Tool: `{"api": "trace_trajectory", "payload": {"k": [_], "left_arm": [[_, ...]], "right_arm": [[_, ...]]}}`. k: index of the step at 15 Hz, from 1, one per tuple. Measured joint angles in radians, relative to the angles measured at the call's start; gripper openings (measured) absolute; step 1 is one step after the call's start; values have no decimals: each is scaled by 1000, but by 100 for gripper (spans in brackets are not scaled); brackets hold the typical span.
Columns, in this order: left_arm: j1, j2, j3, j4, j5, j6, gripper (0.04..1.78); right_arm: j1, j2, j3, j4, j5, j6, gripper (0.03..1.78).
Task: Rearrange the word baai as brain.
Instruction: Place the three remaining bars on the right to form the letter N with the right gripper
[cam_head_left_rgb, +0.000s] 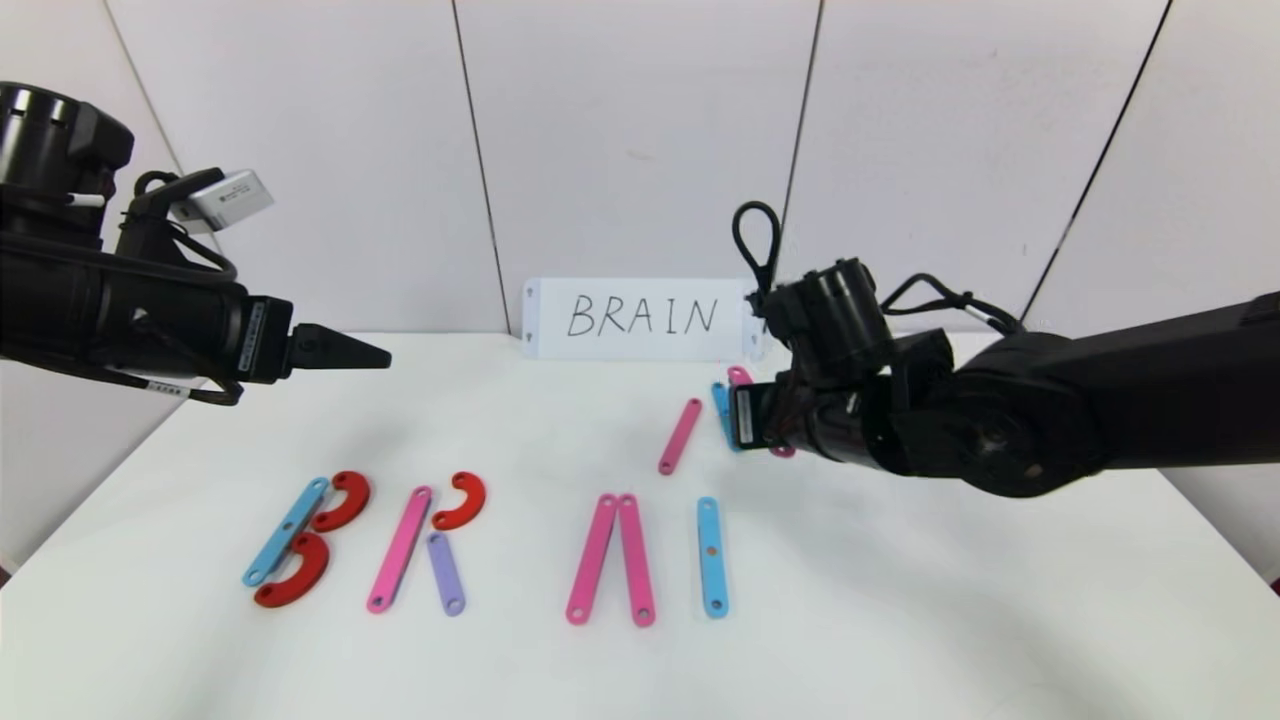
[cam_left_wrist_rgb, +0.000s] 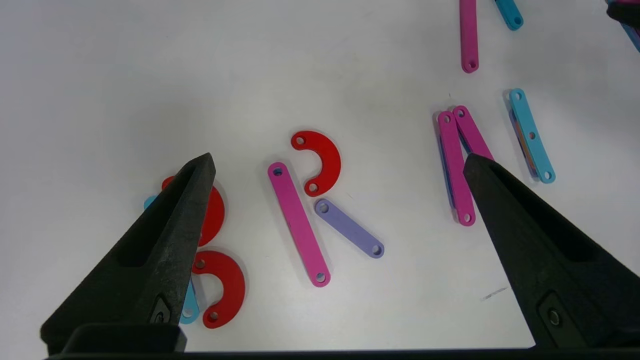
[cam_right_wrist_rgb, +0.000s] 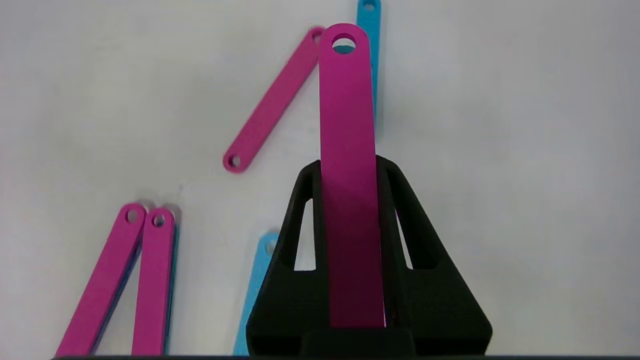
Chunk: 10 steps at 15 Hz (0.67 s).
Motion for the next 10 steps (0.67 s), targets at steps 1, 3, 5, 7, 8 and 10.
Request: {"api": "trace_trajectory", "payload": {"k": [1,3,5,7,8,10], "left_arm": [[0,-1,0,0,0,0,173],[0,-3,2,0,-1,0,173],[0,-4,2,0,-1,0,173],[-2,-4,3,1,-1,0,173],[-3,-4,3,1,-2,0,173],[-6,-4,3,1,-1,0,173]], "right_arm": [[7,-21,44,-2,-1,28,30],[25,-43,119,-2,-7,97,30],[36,-42,174,-3,-23,143,30],[40,-37,212,-5,-31,175,30],[41,-32,226,-6,-33,185,30],[40,-20,239,-15,-35,212,30]]}}
